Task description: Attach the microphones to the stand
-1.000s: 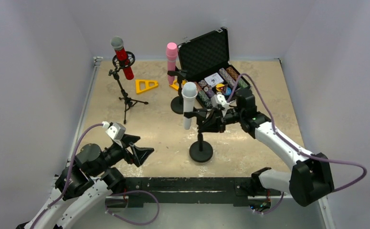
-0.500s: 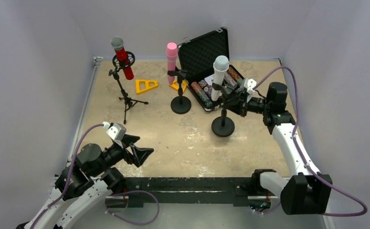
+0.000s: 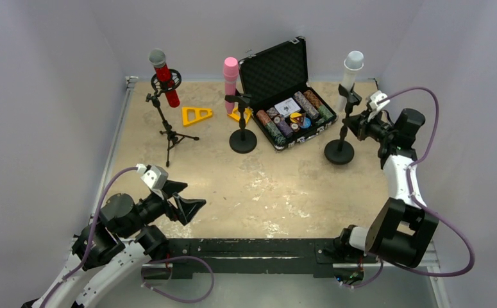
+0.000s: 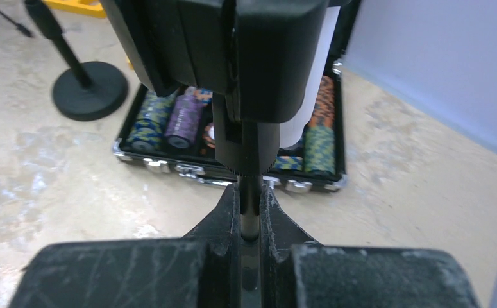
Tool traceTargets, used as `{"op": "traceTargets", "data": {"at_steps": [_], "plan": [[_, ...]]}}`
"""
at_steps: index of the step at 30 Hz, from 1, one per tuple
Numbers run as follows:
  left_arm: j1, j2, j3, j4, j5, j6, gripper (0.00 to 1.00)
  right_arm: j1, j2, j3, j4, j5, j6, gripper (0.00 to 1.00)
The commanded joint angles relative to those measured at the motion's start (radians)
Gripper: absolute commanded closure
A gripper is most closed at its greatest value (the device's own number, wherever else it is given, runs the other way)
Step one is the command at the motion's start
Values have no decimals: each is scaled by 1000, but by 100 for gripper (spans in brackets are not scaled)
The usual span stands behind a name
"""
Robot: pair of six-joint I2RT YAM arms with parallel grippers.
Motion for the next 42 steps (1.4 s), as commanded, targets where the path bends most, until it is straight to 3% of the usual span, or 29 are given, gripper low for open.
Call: {"op": "traceTargets", "data": {"at_steps": [1,11,18,27,42], "plan": [[2,-6,27,14,11,31,7,-52,10,3,200,-16,-1,100],[2,-7,24,9,15,49,7,-89,44,-48,215,-72,-8,98],[2,-13,24,-4,16,51,7,-120,40,-41,55,-127,-110,90],[2,-5,46,15,28,60,7,-177,-12,-28,-161,-159,-218,67],[2,47,157,-40,-15,88,6,-265,-99,18,-403,-91,-280,39]]}}
